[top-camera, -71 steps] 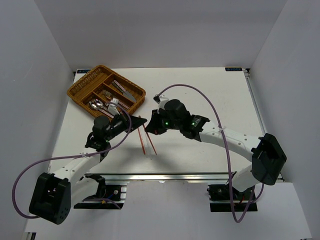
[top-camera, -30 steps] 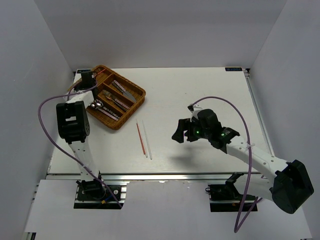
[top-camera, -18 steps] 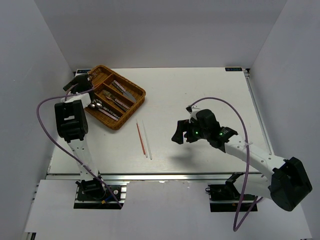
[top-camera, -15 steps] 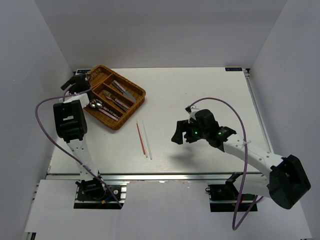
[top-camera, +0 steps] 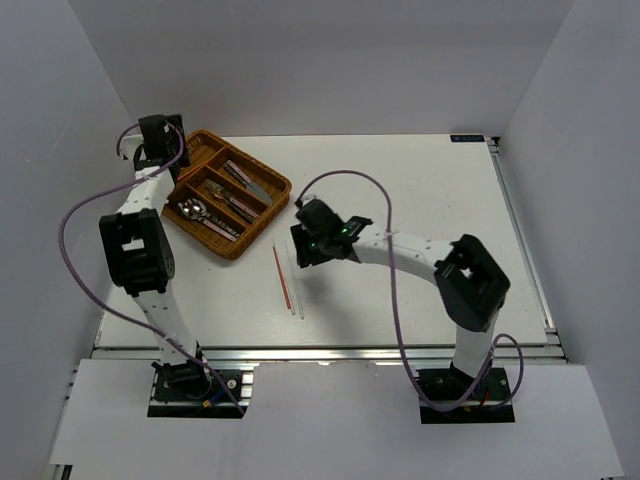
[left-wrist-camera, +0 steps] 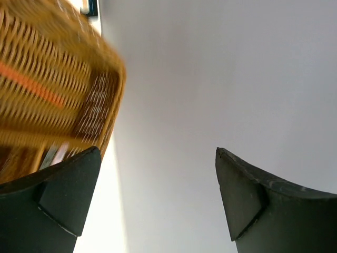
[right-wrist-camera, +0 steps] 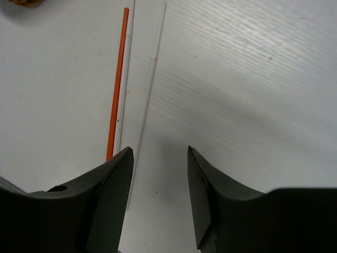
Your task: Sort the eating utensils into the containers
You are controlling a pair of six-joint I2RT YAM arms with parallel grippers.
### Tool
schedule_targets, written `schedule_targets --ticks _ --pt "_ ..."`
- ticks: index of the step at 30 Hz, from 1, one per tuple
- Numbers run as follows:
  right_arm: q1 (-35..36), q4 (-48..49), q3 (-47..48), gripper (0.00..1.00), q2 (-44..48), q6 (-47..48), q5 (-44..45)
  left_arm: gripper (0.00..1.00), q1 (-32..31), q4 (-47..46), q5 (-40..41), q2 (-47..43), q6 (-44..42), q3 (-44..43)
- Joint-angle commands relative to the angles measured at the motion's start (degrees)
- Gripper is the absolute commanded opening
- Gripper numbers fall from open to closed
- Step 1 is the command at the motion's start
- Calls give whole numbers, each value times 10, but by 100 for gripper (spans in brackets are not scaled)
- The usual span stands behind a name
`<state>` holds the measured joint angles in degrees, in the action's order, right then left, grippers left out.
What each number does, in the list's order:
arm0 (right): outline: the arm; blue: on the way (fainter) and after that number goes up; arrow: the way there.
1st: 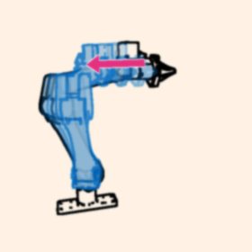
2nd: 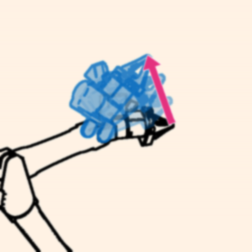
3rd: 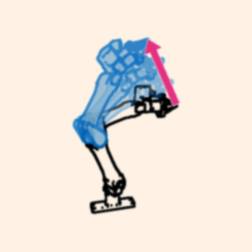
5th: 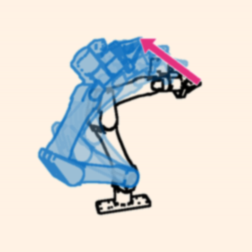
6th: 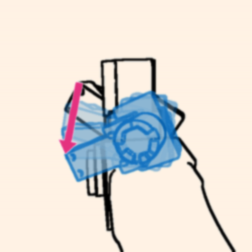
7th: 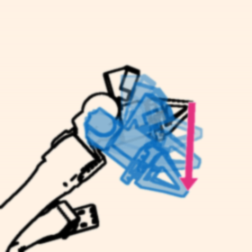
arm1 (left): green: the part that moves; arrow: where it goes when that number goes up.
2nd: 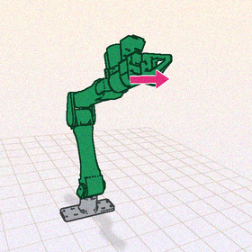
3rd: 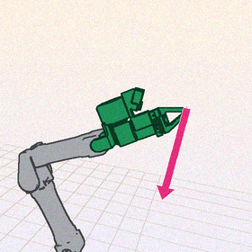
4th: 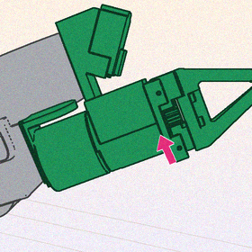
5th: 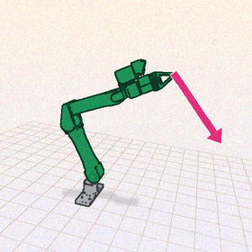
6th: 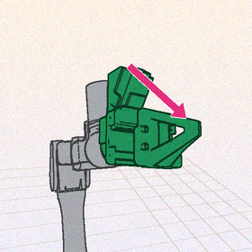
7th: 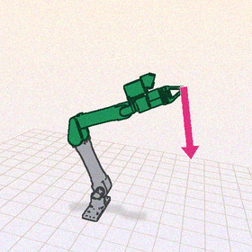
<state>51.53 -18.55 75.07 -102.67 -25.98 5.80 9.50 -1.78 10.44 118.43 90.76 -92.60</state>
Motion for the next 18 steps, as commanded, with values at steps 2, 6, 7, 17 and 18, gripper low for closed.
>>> schedule_targets --ticks 2,6,7,17,18 --pt "56 -76 80 48 -67 -25 91 98 -38 185 -10 -165 -247 -42" --pt "100 -92 115 42 -109 -52 107 98 -64 258 24 -304 -425 28" --pt "106 -102 122 41 -124 -56 112 98 -67 266 23 -361 -443 53" --pt "132 -123 123 35 -161 -97 148 98 -68 341 5 -556 -608 268" --pt "135 -122 115 34 -158 -99 149 98 -67 341 0 -564 -616 292"
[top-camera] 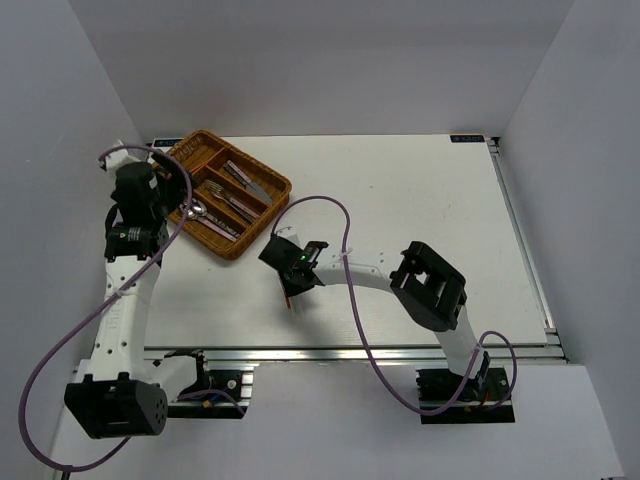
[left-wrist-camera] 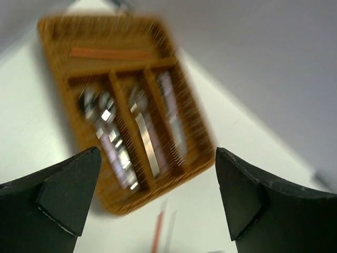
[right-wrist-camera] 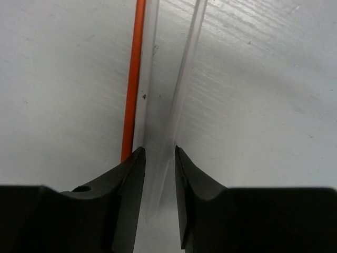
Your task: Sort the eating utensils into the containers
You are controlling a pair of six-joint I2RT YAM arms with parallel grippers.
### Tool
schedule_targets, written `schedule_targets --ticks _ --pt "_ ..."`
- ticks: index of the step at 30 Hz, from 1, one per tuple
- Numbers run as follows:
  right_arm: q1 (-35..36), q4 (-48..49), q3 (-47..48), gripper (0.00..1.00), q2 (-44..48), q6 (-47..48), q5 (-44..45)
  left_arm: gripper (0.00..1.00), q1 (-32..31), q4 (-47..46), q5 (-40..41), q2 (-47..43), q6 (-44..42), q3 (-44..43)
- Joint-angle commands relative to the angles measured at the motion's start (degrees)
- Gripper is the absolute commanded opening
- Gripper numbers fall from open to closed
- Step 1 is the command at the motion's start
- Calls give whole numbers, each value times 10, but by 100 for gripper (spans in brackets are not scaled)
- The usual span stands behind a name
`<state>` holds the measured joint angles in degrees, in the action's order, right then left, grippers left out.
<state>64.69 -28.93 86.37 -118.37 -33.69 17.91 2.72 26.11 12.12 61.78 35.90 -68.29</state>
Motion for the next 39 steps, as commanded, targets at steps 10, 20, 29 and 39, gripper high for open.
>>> schedule_targets --ticks 10,20,29,39 --pt "4 -8 -42 27 -13 -45 24 98 -1 74 -63 -57 -74 126" --pt "-32 -11 -80 0 44 -56 20 98 -18 3 -273 -131 -21 198" --pt "-92 208 -277 0 337 -8 -100 98 -140 -347 -471 -155 146 370" --pt "-92 327 -306 0 422 -15 -245 96 -266 -411 -402 -86 138 368"
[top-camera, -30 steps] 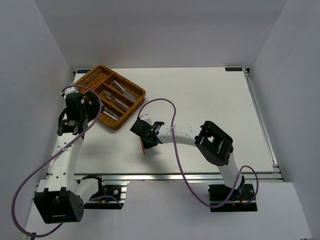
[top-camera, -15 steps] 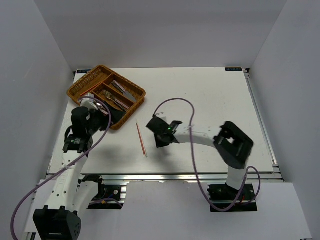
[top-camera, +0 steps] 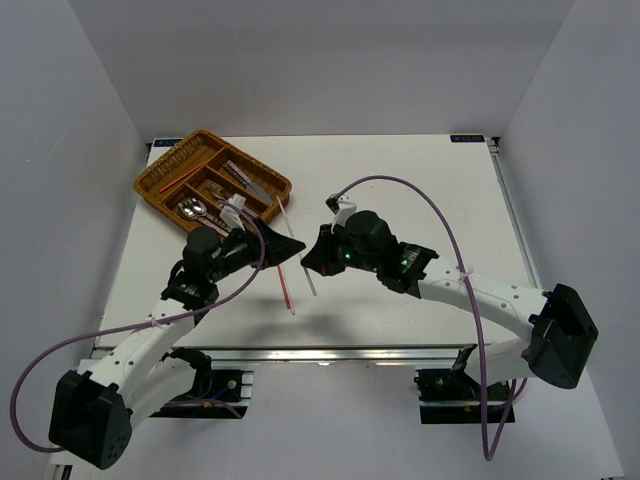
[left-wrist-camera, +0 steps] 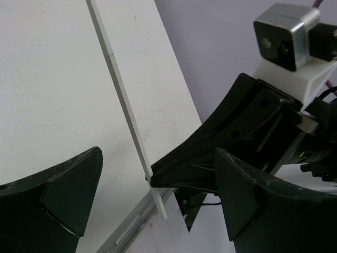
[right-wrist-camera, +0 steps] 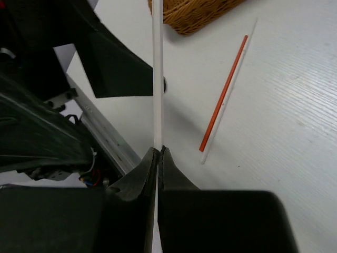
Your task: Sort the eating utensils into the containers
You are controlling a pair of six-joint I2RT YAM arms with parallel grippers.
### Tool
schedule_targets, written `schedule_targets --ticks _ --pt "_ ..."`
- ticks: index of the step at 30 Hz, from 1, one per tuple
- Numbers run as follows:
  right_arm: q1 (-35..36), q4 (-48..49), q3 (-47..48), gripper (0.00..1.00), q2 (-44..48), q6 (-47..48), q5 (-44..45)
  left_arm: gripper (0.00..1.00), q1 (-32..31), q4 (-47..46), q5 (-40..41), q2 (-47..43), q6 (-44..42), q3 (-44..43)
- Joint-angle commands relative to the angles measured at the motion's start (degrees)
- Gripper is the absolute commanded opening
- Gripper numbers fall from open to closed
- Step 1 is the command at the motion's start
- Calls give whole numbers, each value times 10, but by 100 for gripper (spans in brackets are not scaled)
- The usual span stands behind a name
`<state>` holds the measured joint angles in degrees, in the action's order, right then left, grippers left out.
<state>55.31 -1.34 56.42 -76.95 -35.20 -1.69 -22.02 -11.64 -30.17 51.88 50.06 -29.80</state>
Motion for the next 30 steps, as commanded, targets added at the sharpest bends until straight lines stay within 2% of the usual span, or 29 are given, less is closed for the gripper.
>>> schedule_targets --ticks 1,2,6,7,10,11,13,15,16,17,18,19,21,23,25,27,28,30 --pt "2 56 -7 0 10 0 -51 95 -21 -23 29 19 -8 -19" --pt "3 60 -10 0 15 0 -51 93 -21 -9 41 30 -12 -24" --pt "6 70 -10 0 17 -2 -62 75 -26 -24 48 50 -2 -20" --pt "7 71 -9 0 15 -2 -73 58 -28 -40 49 52 1 -19" --pt "9 87 -13 0 9 -6 -81 30 -29 -45 62 63 7 -28" --pt "9 89 -14 0 9 -7 -81 12 -29 -45 66 65 10 -32" --pt "9 95 -15 0 10 -5 -80 0 -29 -51 80 69 14 -39" --pt "9 85 -13 0 13 -3 -74 0 -29 -46 99 68 20 -46" --pt "7 73 -11 37 16 -3 -40 0 -29 -17 134 68 21 -54" --pt "5 59 -12 58 28 -9 -15 0 -28 20 163 70 9 -68" --pt "1 45 -14 89 34 -13 5 0 -21 66 207 74 5 -113" --pt "-13 21 -22 89 40 -16 38 0 -13 141 285 88 5 -134" --pt "-33 2 -33 89 61 -22 42 0 35 168 313 111 -11 -174" --pt "-55 -15 -55 89 86 -15 39 0 65 250 373 178 -75 -282" --pt "-69 -23 -72 89 106 -2 42 0 114 340 428 239 -85 -405" --pt "-78 -24 -101 89 134 6 45 0 175 334 433 291 -28 -436" --pt "-88 -24 -111 89 143 8 44 0 193 292 432 299 6 -437" --pt "-100 -15 -136 89 160 10 35 0 218 255 454 323 138 -419"
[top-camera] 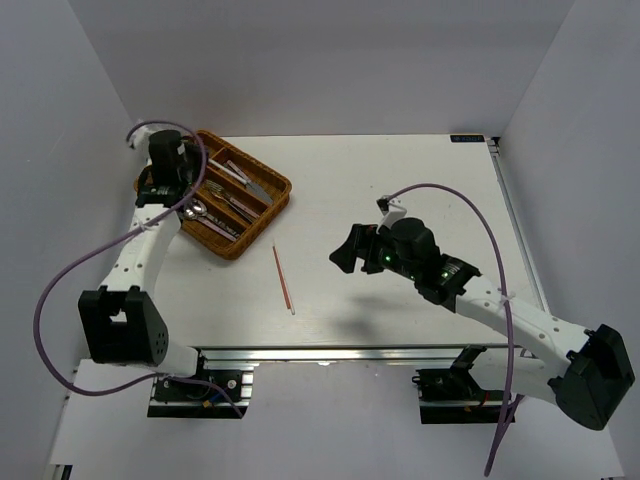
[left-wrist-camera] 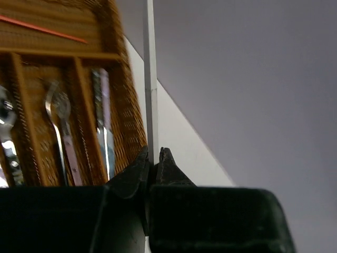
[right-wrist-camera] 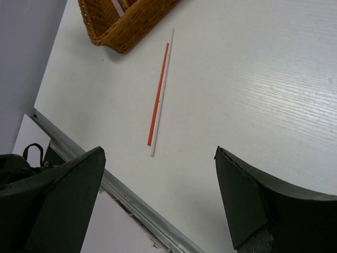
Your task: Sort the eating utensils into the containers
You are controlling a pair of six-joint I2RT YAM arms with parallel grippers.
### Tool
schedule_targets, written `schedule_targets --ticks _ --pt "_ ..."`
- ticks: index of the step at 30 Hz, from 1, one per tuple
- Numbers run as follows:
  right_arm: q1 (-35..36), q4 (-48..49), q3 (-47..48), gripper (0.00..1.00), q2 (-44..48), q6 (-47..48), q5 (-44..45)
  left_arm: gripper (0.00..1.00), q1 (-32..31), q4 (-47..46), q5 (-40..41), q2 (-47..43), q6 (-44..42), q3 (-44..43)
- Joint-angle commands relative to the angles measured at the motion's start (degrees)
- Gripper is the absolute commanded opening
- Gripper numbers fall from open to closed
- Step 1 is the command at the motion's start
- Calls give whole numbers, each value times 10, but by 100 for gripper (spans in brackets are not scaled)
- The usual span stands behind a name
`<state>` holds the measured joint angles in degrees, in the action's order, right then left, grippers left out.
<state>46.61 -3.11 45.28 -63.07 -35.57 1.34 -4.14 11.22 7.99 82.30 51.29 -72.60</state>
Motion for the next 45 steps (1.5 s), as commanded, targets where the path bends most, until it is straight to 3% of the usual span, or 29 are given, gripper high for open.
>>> schedule_targets --ticks 1,2,4,5,6,7,12,20,26,28,29,34,45 --pt "-20 7 -32 89 25 16 -7 0 61 -26 77 29 182 19" --pt "-23 10 -36 89 27 17 -7 0 63 -70 84 37 275 51" --pt "-27 13 -41 89 23 27 -33 0 58 -172 158 71 352 75" --pt "-28 9 -41 89 22 30 -35 0 57 -177 184 88 442 76" --pt "-29 7 -41 89 22 32 -39 0 58 -186 223 122 477 75" --pt "-30 8 -43 89 22 34 -50 0 58 -239 245 140 496 75" --pt "-30 25 -63 89 13 40 -97 0 65 -307 293 258 561 -14" --pt "-29 28 -73 89 -20 62 -126 0 76 -306 342 384 628 -62" --pt "-29 40 -70 89 -52 75 -134 20 98 -317 327 448 616 -110" --pt "-30 43 -69 89 -63 76 -139 32 102 -320 316 457 610 -121" --pt "-29 45 -67 89 -65 77 -142 46 104 -317 309 460 612 -127" --pt "-29 50 -57 89 -82 73 -152 70 109 -319 280 469 606 -155" --pt "-29 36 -20 89 -122 61 -135 83 109 -392 208 400 622 -112"
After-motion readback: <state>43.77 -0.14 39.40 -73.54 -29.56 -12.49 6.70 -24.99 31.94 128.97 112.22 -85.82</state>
